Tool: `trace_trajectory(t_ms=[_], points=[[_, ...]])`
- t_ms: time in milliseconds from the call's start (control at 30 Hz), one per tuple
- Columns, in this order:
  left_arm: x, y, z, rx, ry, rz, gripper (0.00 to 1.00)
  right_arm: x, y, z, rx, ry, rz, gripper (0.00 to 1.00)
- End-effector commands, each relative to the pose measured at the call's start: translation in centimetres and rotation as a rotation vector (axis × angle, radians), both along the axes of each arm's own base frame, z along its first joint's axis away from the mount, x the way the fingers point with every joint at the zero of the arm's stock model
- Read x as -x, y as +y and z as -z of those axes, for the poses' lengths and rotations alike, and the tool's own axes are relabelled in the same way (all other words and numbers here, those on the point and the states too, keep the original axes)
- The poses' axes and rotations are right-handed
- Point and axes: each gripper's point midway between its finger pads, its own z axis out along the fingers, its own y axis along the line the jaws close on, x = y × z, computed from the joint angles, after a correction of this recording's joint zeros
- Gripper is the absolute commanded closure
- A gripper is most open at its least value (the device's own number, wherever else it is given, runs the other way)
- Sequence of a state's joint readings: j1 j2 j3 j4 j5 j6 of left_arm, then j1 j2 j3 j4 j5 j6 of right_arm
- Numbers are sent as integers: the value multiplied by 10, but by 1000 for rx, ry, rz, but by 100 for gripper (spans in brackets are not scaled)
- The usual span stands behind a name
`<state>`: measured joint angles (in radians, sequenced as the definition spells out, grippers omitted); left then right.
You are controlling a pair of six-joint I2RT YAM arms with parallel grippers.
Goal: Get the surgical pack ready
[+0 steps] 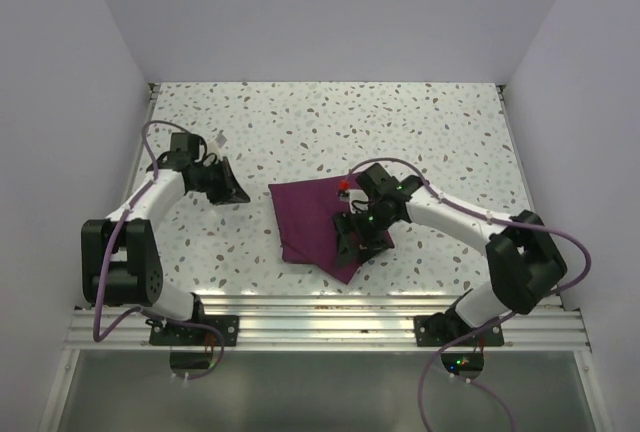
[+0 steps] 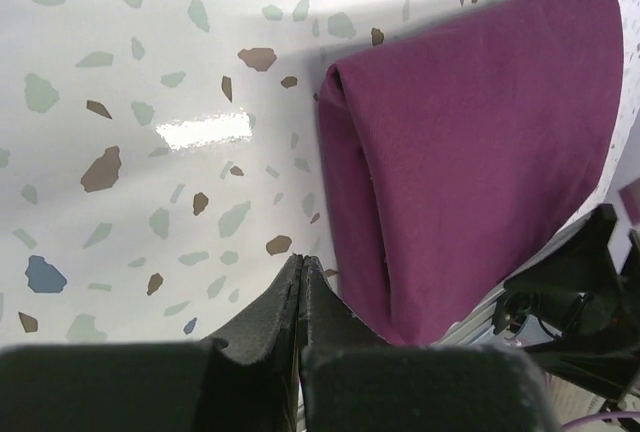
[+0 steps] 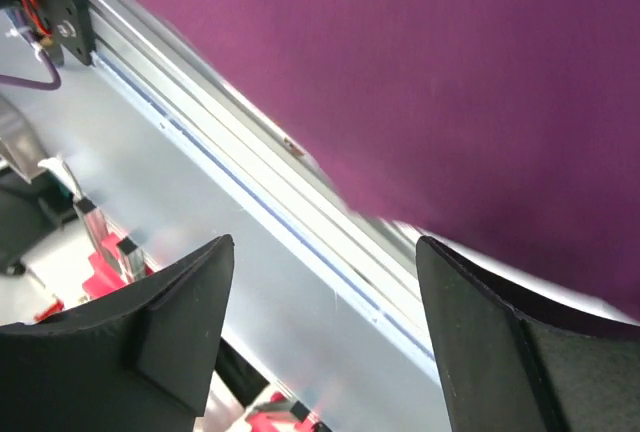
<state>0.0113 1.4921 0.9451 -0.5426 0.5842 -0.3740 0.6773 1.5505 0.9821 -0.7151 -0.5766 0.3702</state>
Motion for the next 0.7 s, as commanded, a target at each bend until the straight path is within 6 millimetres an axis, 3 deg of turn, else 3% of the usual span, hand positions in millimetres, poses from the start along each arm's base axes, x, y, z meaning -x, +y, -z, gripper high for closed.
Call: trace_trajectory(t_ms=[0,67,133,167,200,267,300,400,667], points=[[-12,4,-9,-36,-39,5,98,-2,-15,-19,57,-48,66,22],[-15,7,-12,-56,-46,0,94,-2,-25,-18,79,-52,120,24],[-17,2,-16,-79,-60,16,91,3,-38,-8,111,-15,191,39],[-18,2,-18,-85,-65,17,88,4,-42,-9,106,-22,216,47],[-20,-1,-22,-91,-76,25,87,5,-48,-1,108,-10,249,64],[-21,-4,-24,-106,-83,28,84,5,-51,0,97,-7,298,83],[-22,-6,-27,-109,-92,30,83,4,-53,4,96,-4,313,98],[-23,-10,-29,-115,-99,36,80,-2,-60,13,122,-22,338,100],[-26,-10,-34,-158,-113,-4,80,-32,-47,37,101,-52,403,100]])
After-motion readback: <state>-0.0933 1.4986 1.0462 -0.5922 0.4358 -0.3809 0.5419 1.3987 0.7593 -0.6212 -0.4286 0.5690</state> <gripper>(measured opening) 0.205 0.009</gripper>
